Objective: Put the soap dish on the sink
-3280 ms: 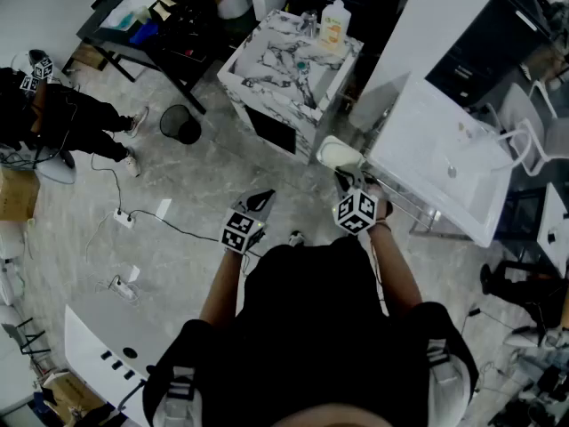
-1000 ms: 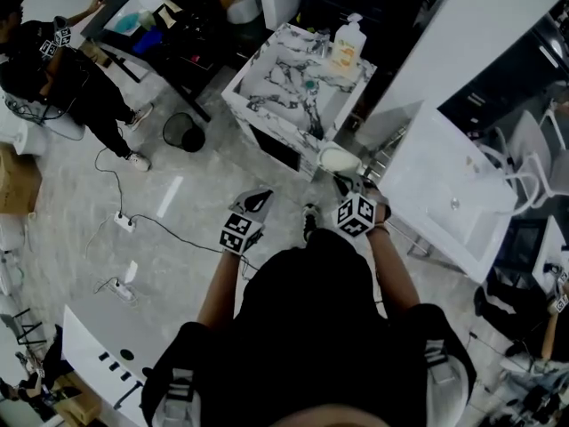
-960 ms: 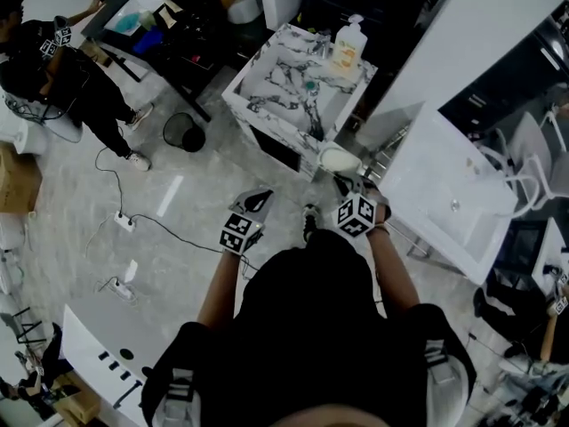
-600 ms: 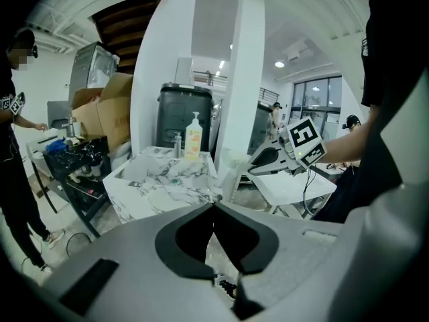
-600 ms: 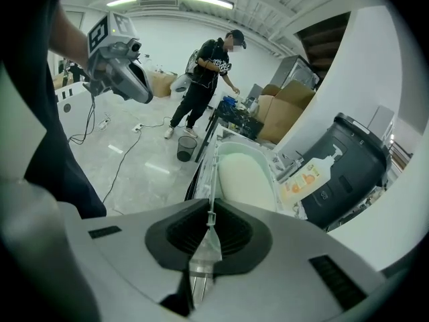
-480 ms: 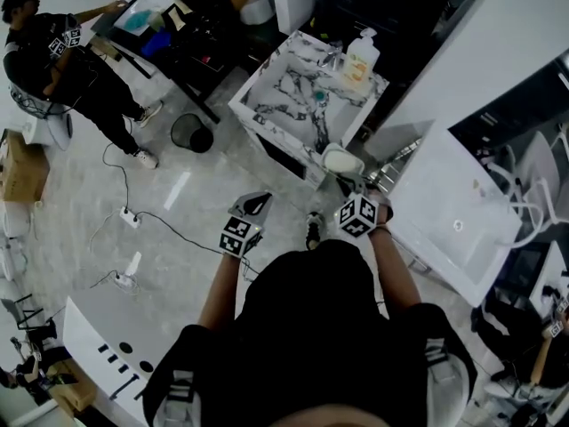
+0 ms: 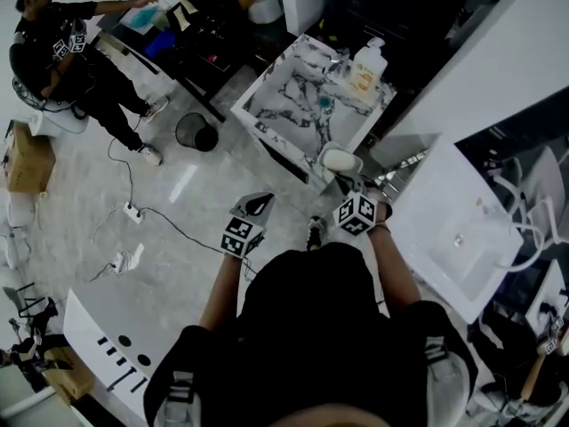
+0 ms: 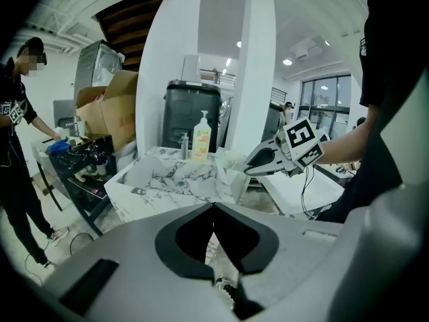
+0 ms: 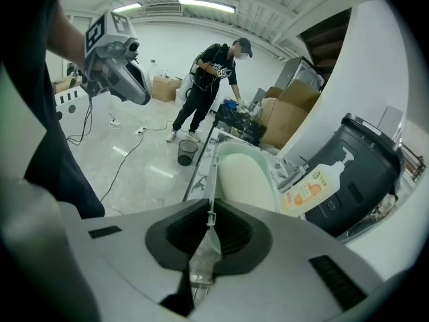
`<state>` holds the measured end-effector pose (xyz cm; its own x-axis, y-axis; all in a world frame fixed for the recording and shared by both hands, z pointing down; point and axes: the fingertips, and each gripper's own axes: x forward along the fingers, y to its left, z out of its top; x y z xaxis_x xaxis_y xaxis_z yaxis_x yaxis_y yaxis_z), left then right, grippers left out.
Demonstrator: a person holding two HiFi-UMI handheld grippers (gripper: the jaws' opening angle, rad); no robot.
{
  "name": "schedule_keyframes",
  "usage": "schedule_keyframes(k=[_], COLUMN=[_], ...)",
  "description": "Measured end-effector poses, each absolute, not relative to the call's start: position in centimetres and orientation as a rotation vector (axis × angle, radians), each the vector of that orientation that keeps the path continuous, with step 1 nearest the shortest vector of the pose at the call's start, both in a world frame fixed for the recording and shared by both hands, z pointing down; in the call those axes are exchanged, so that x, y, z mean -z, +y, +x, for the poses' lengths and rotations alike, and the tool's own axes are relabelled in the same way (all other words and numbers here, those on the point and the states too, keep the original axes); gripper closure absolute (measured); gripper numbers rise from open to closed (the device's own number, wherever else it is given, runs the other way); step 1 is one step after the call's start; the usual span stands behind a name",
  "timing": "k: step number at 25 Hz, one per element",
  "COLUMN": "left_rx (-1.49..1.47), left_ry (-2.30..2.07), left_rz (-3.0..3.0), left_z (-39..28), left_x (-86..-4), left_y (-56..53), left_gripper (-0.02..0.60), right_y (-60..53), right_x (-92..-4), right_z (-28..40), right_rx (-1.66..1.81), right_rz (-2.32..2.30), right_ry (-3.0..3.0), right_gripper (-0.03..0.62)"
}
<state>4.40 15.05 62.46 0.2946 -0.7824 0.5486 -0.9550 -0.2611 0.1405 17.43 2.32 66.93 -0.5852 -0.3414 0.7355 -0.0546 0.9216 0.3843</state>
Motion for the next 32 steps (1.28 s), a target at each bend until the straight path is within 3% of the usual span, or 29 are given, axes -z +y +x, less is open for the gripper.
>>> schedule_keyframes(k=[32], left_rx=[-0.487], left_ry=[-1.582], left_rz=[2.077], left_z=[-0.9], left_x=[-64.2], left_y=[5.5], left_gripper=[0.581], right_y=[-6.5], right_x=[-69.6], right_z=[12.6], right_rx=[0.402], right_rz=[0.207], right_ry=[-2.156], right_gripper=[0.580])
